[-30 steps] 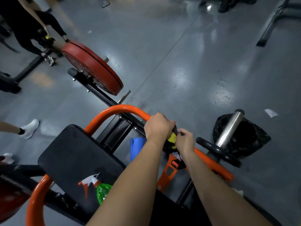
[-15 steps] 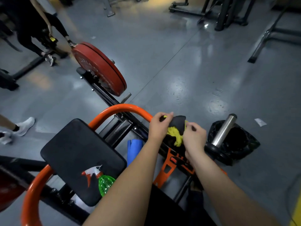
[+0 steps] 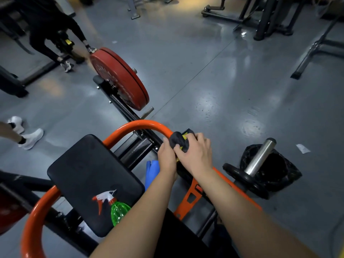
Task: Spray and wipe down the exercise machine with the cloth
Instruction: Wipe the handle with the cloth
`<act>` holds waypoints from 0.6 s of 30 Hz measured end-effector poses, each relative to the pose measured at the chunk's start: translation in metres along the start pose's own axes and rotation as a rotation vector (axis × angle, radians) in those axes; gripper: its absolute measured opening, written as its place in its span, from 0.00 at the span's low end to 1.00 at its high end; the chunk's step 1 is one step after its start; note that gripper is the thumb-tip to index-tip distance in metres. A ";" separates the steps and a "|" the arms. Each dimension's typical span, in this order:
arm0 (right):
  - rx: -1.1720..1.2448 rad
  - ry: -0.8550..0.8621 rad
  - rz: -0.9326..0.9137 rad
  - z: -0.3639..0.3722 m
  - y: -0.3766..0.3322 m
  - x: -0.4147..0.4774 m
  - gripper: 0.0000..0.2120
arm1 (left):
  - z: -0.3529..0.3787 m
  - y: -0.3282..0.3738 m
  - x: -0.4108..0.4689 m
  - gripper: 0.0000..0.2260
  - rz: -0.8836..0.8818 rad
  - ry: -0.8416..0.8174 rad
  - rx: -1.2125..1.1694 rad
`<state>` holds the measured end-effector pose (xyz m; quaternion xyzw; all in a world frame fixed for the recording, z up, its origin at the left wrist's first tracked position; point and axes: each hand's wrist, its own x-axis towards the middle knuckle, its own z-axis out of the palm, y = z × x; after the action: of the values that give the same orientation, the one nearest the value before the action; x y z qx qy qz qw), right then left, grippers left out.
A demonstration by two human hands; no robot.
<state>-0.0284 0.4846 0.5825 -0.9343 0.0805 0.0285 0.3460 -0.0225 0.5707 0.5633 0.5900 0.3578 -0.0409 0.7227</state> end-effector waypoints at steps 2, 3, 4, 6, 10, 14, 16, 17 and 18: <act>0.006 -0.009 0.052 0.005 0.002 0.004 0.14 | 0.005 0.008 -0.006 0.26 0.316 0.098 0.316; 0.015 -0.024 0.077 0.006 0.003 0.007 0.12 | 0.007 0.011 -0.011 0.24 0.585 0.129 0.502; 0.049 -0.045 0.117 0.006 0.005 0.012 0.12 | 0.013 0.013 -0.012 0.21 0.802 0.076 0.630; 0.135 -0.095 0.242 0.005 0.007 0.025 0.15 | 0.030 0.023 -0.013 0.17 0.753 -0.165 0.725; 0.122 -0.187 0.399 0.008 0.007 0.040 0.14 | 0.047 0.030 0.015 0.11 0.317 -0.316 0.793; 0.112 -0.231 0.419 0.016 0.009 0.049 0.13 | 0.048 0.033 0.024 0.10 0.128 -0.339 0.662; 0.120 -0.244 0.432 0.018 0.008 0.052 0.13 | 0.049 0.034 0.025 0.10 0.088 -0.327 0.623; 0.123 -0.254 0.439 0.019 0.008 0.053 0.14 | 0.049 0.035 0.027 0.10 0.074 -0.314 0.620; 0.125 -0.258 0.445 0.018 0.007 0.054 0.14 | 0.050 0.037 0.028 0.10 0.074 -0.306 0.644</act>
<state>0.0234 0.4842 0.5580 -0.8591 0.2407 0.2178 0.3957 0.0393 0.5475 0.5807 0.7871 0.1926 -0.2134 0.5458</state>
